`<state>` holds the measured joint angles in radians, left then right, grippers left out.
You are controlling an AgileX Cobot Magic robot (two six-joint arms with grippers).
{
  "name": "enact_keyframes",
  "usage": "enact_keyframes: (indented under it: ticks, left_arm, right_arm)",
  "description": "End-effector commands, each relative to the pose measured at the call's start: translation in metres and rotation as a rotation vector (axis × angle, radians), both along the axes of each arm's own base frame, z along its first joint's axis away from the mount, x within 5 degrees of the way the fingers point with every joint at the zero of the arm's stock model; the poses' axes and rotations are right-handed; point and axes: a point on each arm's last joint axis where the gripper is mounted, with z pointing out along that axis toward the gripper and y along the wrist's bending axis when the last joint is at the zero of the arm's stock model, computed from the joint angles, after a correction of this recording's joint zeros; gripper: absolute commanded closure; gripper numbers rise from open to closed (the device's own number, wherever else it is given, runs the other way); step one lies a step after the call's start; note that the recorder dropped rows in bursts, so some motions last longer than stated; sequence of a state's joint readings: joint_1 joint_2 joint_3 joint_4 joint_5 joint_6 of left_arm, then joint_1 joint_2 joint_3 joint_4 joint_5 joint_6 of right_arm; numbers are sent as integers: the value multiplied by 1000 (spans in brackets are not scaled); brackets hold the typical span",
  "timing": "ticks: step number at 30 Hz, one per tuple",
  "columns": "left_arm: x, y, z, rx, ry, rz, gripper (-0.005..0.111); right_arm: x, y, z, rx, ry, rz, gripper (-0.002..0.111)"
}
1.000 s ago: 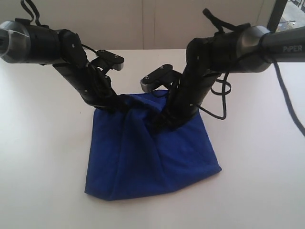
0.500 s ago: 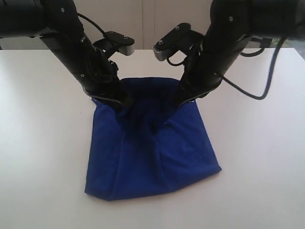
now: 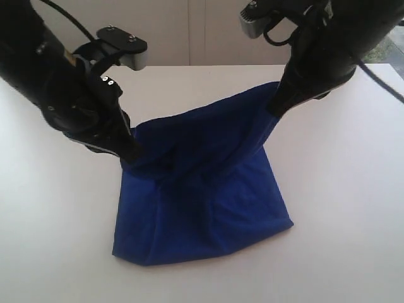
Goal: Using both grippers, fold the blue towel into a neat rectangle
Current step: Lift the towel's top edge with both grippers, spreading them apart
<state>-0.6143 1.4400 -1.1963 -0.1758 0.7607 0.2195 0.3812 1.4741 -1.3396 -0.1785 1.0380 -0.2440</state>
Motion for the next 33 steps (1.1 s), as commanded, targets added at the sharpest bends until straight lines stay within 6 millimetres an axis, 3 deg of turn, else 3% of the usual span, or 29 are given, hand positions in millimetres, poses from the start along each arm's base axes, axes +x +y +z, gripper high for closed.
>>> enact_keyframes:
  ticks: [1, 13, 26, 33]
  left_arm:
    - [-25, 13, 11, -40, 6, 3, 107]
    - [-85, 24, 38, -158, -10, -89, 107]
    - [-135, 37, 60, -214, 46, -133, 107]
    - [-157, 45, 67, -231, 89, -158, 107]
  right_arm:
    - [-19, -9, 15, -1, 11, -28, 108]
    - [-81, -15, 58, 132, -26, 0, 108]
    - [-157, -32, 52, 222, -73, 66, 108]
    - [-197, -42, 58, 360, -114, 114, 108]
